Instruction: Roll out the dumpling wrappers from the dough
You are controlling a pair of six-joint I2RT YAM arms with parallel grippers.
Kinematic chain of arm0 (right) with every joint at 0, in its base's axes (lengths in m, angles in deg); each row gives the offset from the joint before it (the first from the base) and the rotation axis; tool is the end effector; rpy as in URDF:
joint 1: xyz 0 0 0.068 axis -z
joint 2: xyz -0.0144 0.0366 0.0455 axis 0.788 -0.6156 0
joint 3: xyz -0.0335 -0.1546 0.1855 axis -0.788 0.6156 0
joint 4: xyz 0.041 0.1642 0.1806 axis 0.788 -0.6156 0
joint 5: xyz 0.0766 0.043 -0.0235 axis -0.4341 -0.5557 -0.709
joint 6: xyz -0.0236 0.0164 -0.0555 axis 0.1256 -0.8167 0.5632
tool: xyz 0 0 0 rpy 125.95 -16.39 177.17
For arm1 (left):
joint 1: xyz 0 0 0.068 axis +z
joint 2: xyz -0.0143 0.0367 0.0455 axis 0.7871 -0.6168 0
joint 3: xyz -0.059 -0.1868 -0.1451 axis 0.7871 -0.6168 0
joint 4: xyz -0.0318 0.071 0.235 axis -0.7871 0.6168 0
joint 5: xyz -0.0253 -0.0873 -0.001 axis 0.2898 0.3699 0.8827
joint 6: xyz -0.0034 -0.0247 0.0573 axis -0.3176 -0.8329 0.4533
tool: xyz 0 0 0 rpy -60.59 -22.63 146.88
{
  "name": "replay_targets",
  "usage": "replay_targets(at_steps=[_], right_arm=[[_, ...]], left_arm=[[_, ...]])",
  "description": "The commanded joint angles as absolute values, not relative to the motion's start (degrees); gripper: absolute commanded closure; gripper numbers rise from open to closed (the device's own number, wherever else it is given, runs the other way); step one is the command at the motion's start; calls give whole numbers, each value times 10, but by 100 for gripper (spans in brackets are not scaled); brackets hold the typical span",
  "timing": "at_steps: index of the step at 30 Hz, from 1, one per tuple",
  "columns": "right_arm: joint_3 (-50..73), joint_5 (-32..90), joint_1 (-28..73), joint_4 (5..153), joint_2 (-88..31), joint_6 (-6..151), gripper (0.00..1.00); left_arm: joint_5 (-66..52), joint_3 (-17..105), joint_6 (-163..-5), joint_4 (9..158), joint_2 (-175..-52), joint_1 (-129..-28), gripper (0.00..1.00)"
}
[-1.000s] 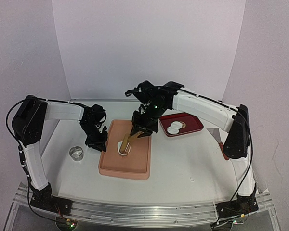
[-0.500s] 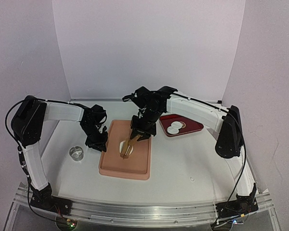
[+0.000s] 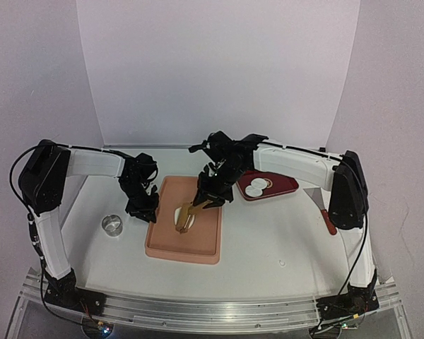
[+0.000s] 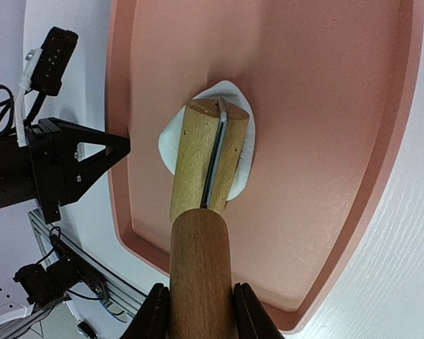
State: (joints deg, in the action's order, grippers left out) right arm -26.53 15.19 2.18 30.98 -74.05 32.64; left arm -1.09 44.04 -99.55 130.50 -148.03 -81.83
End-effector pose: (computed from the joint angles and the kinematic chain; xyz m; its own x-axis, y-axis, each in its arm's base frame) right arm 0.2790 0.3579 0.2056 -0.9875 -0.1267 -0.0939 -0.1577 0.8051 0.5718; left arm 0.2835 -0.1766 0.1226 -0.9979 0.0641 -0.0048 0.0629 0.9592 -0.2758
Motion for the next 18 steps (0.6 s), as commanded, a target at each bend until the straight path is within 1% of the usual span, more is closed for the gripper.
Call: replay_targets(at_steps=[1, 9, 18], right_arm=[[-143, 271, 58, 161, -810, 353, 100], [-50, 261, 99, 171, -820, 399, 100], [17, 252, 123, 166, -788, 433, 100]], left_arm=[[-19, 430, -1001, 1329, -1542, -829, 100], [-48, 442, -999, 1335, -1571, -829, 100], [-68, 444, -988, 1331, -1615, -823, 100]])
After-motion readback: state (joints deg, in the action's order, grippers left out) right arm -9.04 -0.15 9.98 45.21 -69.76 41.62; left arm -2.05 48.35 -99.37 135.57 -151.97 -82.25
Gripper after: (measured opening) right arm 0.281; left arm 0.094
